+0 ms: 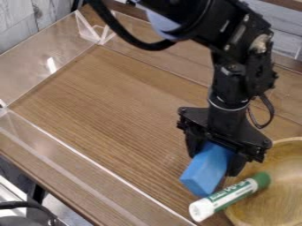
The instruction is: Put the blue block in the brown bowl
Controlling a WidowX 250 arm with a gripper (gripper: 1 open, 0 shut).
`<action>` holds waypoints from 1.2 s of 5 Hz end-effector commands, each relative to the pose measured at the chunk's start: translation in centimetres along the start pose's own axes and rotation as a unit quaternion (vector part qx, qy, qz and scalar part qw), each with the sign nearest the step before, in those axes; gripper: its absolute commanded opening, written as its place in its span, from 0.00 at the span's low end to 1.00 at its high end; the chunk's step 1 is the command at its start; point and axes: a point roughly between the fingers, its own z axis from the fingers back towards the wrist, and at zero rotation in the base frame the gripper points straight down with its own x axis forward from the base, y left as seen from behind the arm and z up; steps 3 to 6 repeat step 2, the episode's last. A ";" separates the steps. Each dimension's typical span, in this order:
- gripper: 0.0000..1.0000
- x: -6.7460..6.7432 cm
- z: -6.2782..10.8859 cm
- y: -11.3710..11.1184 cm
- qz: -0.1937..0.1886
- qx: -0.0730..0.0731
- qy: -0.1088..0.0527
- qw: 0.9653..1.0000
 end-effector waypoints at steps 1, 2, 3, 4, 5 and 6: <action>0.00 1.4 1.0 -0.3 0.003 -0.013 -0.027 1.000; 0.00 1.5 0.8 -0.2 0.003 -0.015 -0.028 0.999; 0.00 1.5 0.8 -0.2 0.003 -0.015 -0.028 0.999; 0.00 1.5 0.8 -0.2 0.003 -0.015 -0.028 0.999; 0.00 1.5 0.8 -0.2 0.003 -0.015 -0.028 0.999; 0.00 1.5 0.8 -0.2 0.003 -0.015 -0.028 0.999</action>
